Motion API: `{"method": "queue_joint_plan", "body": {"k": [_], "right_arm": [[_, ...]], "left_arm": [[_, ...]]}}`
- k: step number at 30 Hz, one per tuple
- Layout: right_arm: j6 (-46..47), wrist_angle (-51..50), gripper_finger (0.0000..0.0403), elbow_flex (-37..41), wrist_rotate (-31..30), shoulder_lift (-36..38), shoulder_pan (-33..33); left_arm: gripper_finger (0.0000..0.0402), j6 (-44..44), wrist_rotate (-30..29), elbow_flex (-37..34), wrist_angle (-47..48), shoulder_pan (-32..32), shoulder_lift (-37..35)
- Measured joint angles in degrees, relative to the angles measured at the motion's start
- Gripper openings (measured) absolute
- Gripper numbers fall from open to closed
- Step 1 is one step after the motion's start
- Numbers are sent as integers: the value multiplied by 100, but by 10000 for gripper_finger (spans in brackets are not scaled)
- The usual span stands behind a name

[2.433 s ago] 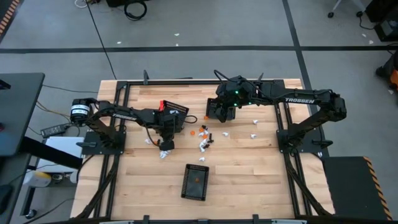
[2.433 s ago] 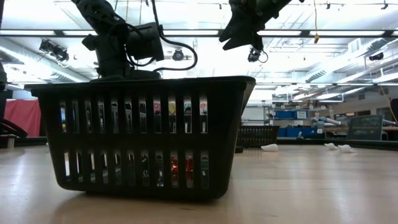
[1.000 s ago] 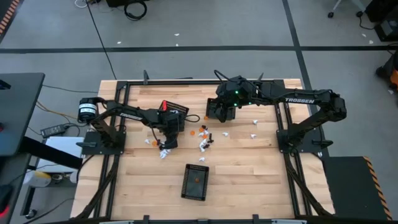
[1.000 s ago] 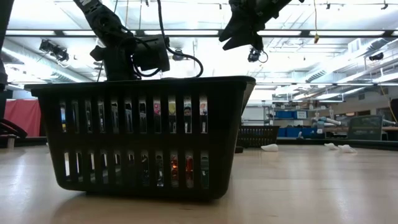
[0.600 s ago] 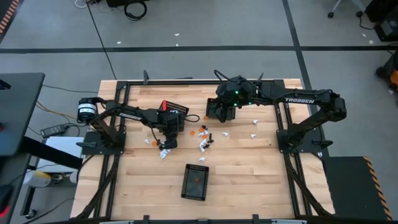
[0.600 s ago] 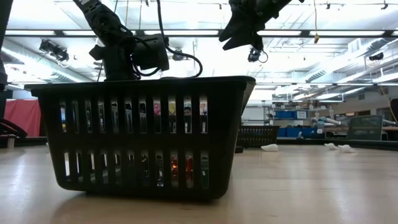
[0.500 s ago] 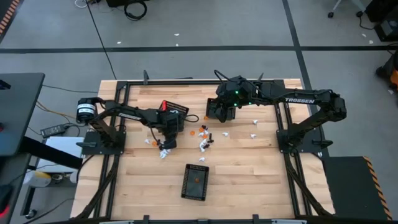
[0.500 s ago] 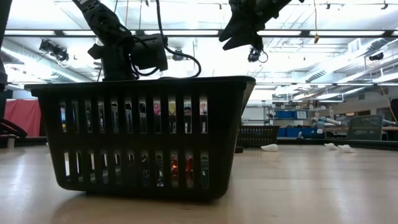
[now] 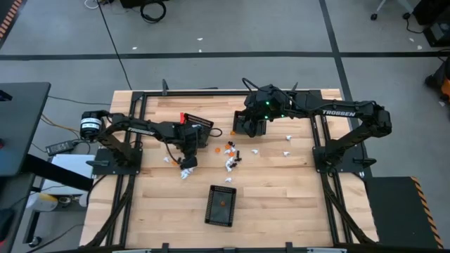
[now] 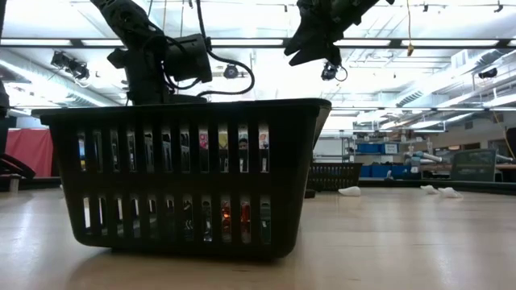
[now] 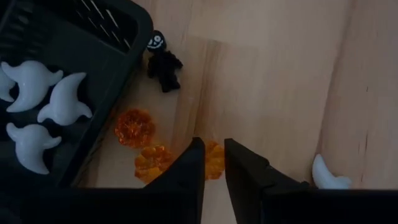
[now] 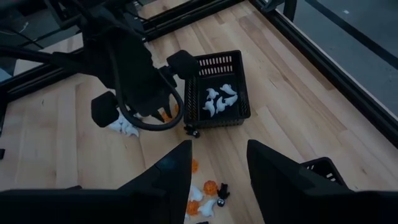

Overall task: Sort Halloween decoration
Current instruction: Put the orange pumpkin toy into the bottom black basket

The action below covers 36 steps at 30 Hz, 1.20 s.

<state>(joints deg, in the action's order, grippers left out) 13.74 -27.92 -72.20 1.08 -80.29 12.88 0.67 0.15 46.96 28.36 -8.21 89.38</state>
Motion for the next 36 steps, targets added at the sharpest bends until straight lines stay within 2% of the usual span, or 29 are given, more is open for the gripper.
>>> {"method": "queue_joint_plan", "body": {"k": [4, 8, 11, 18, 22, 27, 36], "right_arm": [[-21, 1, 160, 0, 0, 0, 2], [-22, 2, 160, 0, 2, 0, 2], [-13, 2, 160, 0, 1, 0, 2], [20, 2, 160, 0, 2, 0, 0], [20, 2, 160, 0, 3, 0, 0], [23, 2, 160, 0, 4, 0, 0], [56, 7, 160, 0, 7, 0, 0]], "left_arm": [[45, 2, 60, 7, -35, 0, 0], [47, -97, 60, 17, -14, 2, 57], [72, -93, 60, 17, -3, 17, 70], [168, -169, 54, 24, -27, 2, 66], [189, -311, 66, -72, -126, 2, 63], [181, -138, 106, -382, -443, 0, 66], [124, -92, 127, -424, -892, 9, 115]]}}
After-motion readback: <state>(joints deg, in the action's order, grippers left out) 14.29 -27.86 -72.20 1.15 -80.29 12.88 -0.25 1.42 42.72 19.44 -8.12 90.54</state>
